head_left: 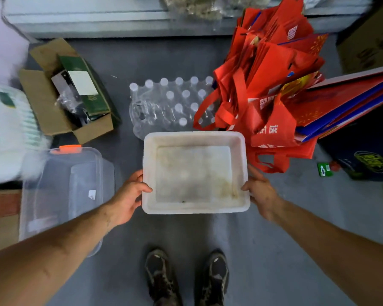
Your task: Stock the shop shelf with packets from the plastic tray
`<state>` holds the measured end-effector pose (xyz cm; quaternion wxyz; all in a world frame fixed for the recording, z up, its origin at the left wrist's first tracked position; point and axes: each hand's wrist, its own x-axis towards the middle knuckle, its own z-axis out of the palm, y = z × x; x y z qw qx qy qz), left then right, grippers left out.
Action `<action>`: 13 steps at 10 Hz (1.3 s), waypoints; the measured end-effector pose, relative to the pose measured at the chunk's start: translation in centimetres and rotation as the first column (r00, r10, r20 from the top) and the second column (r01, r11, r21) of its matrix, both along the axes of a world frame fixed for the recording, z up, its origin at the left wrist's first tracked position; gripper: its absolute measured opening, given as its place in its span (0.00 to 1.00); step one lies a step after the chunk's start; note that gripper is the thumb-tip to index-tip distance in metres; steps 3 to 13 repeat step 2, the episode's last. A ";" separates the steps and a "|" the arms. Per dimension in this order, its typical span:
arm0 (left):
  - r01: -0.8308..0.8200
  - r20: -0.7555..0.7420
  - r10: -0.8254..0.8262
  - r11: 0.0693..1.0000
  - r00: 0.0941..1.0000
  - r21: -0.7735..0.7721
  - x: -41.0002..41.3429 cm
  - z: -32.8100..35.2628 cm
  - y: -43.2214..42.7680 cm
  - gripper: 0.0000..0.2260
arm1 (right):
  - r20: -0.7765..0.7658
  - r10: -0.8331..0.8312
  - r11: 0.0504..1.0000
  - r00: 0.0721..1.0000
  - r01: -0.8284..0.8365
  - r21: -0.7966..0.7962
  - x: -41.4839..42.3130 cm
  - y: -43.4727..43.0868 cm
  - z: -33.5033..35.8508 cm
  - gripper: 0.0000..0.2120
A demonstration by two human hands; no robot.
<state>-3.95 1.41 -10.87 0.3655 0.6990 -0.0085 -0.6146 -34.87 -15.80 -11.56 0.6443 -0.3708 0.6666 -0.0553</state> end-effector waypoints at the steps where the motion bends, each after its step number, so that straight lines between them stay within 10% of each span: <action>1: 0.016 0.013 -0.016 1.000 1.000 0.000 -0.2 -1.0 1.1 0.30 | 0.038 0.009 1.000 0.999 -0.009 -0.015 -0.2 0.6 0.1 0.41; 13: -0.050 0.012 0.049 0.997 0.999 0.053 -1.6 -0.5 2.4 0.35 | 0.025 -0.071 0.997 0.997 0.072 -0.024 -0.7 1.1 1.0 0.39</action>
